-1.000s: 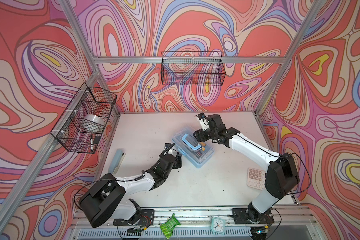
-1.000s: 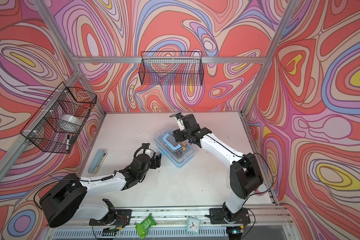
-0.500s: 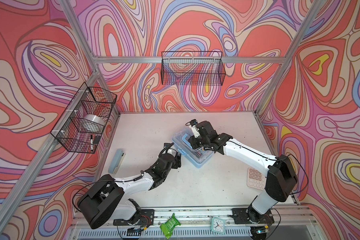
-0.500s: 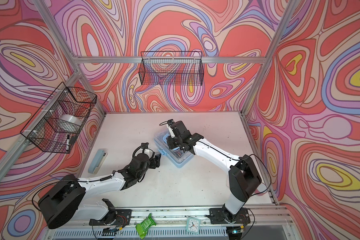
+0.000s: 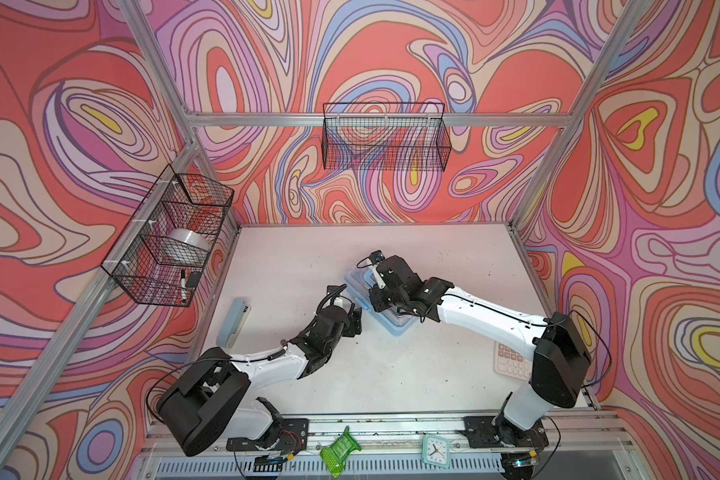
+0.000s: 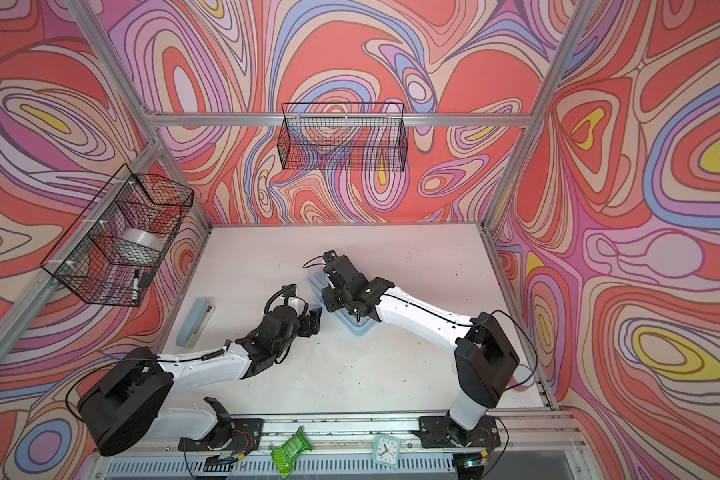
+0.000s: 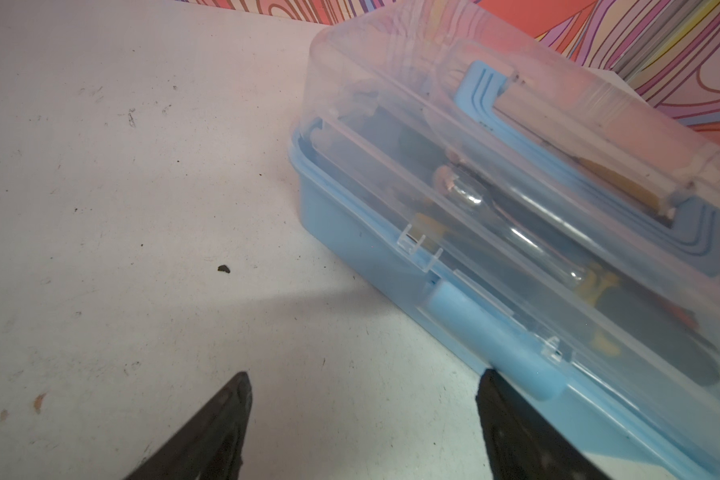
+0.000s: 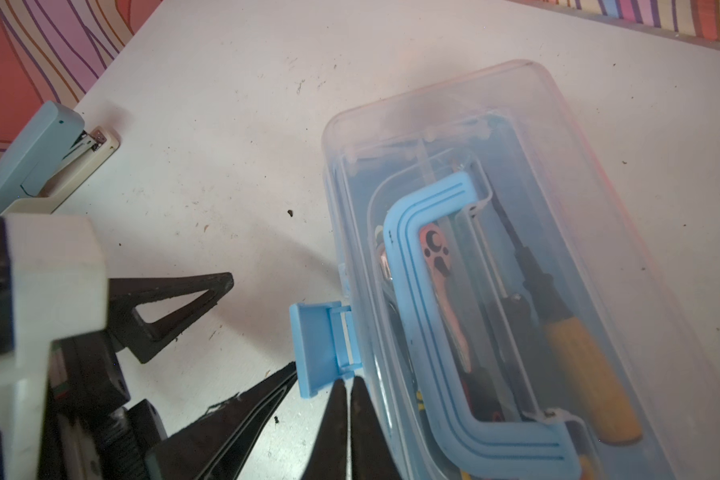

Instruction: Pack the tool kit

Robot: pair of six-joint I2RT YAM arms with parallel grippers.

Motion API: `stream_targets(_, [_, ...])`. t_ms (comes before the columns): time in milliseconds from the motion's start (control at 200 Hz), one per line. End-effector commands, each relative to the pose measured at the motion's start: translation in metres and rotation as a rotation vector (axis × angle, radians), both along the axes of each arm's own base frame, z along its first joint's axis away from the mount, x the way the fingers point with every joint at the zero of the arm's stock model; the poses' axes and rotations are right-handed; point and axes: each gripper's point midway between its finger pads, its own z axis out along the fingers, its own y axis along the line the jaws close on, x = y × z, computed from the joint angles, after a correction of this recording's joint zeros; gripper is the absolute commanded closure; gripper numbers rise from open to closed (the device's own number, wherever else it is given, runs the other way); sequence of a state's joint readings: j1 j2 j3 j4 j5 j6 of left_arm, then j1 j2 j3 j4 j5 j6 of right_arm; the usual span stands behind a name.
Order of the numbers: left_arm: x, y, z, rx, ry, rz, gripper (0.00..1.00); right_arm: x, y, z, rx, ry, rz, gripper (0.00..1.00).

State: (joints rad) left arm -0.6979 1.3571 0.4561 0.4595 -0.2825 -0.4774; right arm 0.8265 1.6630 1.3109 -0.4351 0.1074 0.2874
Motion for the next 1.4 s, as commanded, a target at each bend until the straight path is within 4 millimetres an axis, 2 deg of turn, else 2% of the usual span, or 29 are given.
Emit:
stream_targets(0, [0.004,-0.001,0.005,-0.037,-0.008,0.006,0.15,-0.007,0.001,-0.005,0.000,0.017,-0.007,1.00])
stream_targets(175, [0.005,-0.002,0.004,-0.047,-0.005,0.002,0.15,-0.014,0.010,-0.013,0.006,0.039,0.017,1.00])
stream_targets(325, [0.006,-0.002,0.003,-0.049,-0.001,0.001,0.15,-0.016,0.015,-0.018,-0.001,0.044,0.034,0.92])
stream_targets(651, [0.007,-0.003,0.001,-0.057,0.006,0.000,0.15,-0.017,0.021,-0.038,-0.036,0.082,0.046,0.90])
stream_targets(956, [0.007,-0.003,0.000,-0.057,0.007,-0.001,0.16,-0.016,0.025,-0.039,-0.037,0.082,0.044,0.82])
stream_targets(1222, [0.008,-0.004,0.001,-0.064,0.005,-0.001,0.16,-0.015,0.023,-0.039,-0.059,0.079,0.039,0.84])
stream_targets(1252, [0.008,-0.004,0.001,-0.065,0.004,-0.002,0.16,-0.014,0.023,-0.052,-0.082,0.095,0.036,0.84])
stream_targets(1392, [0.008,-0.005,0.001,-0.065,0.005,-0.004,0.16,-0.013,0.020,-0.057,-0.106,0.097,0.024,0.86])
